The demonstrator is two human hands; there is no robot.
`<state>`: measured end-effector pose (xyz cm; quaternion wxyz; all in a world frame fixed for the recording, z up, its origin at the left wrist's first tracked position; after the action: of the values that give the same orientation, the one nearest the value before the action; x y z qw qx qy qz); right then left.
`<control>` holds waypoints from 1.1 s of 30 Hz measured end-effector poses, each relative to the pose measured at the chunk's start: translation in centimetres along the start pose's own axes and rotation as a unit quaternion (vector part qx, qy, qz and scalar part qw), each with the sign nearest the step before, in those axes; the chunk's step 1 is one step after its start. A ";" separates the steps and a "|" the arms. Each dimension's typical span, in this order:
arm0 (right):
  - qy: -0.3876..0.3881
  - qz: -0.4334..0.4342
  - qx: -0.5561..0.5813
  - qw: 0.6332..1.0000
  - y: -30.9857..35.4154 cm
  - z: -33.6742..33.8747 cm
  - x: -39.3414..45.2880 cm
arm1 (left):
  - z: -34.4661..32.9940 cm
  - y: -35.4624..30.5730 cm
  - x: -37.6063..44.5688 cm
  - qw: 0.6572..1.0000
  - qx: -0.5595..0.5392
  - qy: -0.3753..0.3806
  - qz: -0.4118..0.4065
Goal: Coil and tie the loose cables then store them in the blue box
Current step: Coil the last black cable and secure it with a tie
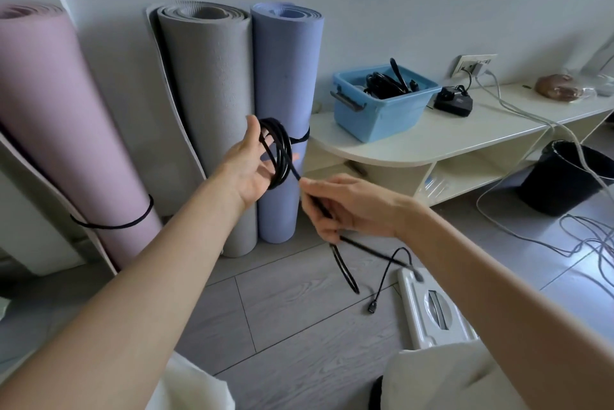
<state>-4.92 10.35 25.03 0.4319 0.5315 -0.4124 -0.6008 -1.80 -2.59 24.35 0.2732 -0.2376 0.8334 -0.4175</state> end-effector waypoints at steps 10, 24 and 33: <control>-0.082 -0.081 -0.375 0.920 -3.4 2.3 1.2 | -5.0 -0.4 -6.4 0.903 0.154 0.396 0.056; -0.373 -0.008 -0.449 0.812 0.4 7.9 -0.6 | 3.6 4.0 -4.1 0.886 0.348 0.190 0.241; -0.510 -0.055 -0.265 0.816 -0.4 11.6 -2.0 | 2.3 5.6 -3.6 0.876 0.365 0.171 0.266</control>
<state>-16.41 12.82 26.33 0.2502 0.0354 -0.3686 -0.8946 1.43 1.34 19.45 0.2944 0.1846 0.6875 -0.6376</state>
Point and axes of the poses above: each hand's wrist, its own x-axis towards the middle knuckle, its own z-axis out of the back of the hand, y = z × x, the point moved 6 cm from there along x, towards the middle knuckle
